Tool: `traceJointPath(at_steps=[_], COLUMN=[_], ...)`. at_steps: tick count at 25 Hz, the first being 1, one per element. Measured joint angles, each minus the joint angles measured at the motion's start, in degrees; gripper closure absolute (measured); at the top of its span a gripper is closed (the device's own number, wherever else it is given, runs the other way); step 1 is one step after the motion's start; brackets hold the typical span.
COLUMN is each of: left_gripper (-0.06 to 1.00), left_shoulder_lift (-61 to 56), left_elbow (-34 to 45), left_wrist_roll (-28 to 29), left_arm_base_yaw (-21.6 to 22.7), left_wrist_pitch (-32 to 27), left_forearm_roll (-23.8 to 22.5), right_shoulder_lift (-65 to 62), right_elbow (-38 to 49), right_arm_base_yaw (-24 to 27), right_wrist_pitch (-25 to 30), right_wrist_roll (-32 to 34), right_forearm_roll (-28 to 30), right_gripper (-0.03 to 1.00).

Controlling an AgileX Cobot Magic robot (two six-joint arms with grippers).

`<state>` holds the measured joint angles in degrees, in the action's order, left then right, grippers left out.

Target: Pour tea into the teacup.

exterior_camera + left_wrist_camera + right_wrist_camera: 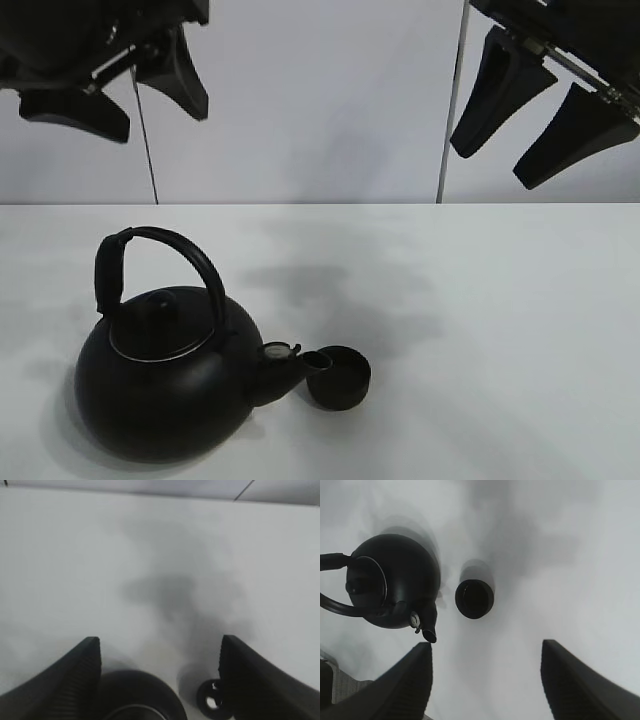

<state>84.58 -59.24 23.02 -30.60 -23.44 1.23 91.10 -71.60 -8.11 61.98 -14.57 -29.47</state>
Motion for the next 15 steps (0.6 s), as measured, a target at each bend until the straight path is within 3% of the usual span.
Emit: traceJointPath(at_steps=[6,15], left_gripper=[0.42,0.42], left_shoulder_lift=[8.2,8.5], left_elbow=[-10.5,-13.9], left_wrist_roll=[-0.7,-0.9], left_arm_base_yaw=[0.0,0.0], left_wrist_pitch=[-16.1,-20.0], left_forearm_roll=[4.1,5.4], right_shoulder_lift=[0.0,0.0], right_elbow=[0.0,0.0], right_arm_base_yaw=[0.0,0.0], right_wrist_pitch=[0.0,0.0], right_wrist_roll=[0.0,0.0], right_forearm_roll=[0.0,0.0], right_gripper=[0.54,0.54])
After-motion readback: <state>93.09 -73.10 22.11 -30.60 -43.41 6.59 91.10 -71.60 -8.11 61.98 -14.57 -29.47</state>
